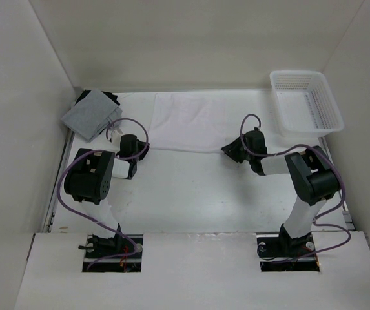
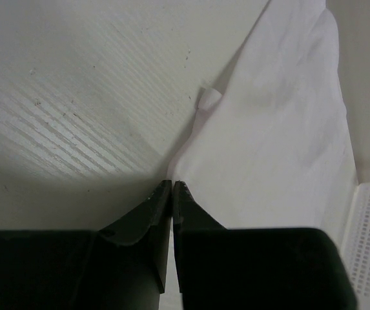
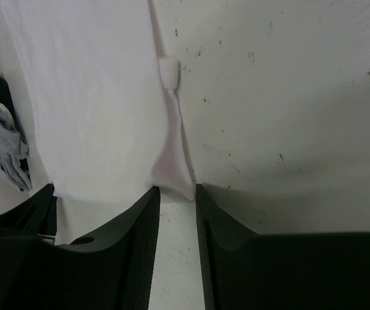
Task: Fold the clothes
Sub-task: Fold the tank top
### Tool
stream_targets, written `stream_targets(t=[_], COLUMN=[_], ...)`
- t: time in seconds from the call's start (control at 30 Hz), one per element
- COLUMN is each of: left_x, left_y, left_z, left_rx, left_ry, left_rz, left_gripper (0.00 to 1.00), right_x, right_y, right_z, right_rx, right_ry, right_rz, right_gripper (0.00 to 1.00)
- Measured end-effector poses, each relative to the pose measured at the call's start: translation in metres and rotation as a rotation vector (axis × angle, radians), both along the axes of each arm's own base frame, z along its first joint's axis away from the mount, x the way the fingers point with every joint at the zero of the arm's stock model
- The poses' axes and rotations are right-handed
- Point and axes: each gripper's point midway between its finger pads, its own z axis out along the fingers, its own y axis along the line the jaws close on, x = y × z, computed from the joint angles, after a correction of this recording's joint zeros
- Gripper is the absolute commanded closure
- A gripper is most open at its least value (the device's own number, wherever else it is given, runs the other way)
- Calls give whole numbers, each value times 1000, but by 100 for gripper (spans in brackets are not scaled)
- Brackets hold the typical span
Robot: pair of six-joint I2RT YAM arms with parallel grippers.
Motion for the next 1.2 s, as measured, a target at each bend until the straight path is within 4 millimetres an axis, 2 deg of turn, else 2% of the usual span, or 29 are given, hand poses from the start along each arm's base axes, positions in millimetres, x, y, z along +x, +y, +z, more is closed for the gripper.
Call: stream_targets(t=[0.3,0.57,0.7,0.77,0.83,0.9,0.97,1.03,1.13,1.2], left_x=[-1,-1,-3,-10,-23,-37,-51,-70,-120,-159], left_y=[-1,-1,-1,0,1,2,2,4,9,15], left_z=[0,0,1,5,19,50,101,162,258,314], left_rx=[-5,-7,-8,-9,-11,-17,-23,-27,-26,-24], left_ry=[-2,-5,-9,-11,-27,-82,-190,-327,-556,-686], left_rz=[2,2,0,-3,-12,-24,-38,-50,-70,-75], left_gripper=[97,100,100,100,100,100,100,100,100,100], right_x=[-4,8,11,8,-6,-24,-42,-70,-129,-167], right_y=[0,-5,-9,-10,-10,-9,-6,-2,-3,-7], right_z=[-4,-7,-6,0,19,56,107,169,253,295], right_rx=[-3,-33,-62,-76,-86,-92,-93,-92,-63,-36], right_ry=[25,20,3,-17,-59,-136,-254,-404,-603,-685], right_rz=[6,-32,-44,-38,-18,9,35,62,101,126], right_gripper=[83,100,100,100,100,100,100,100,100,100])
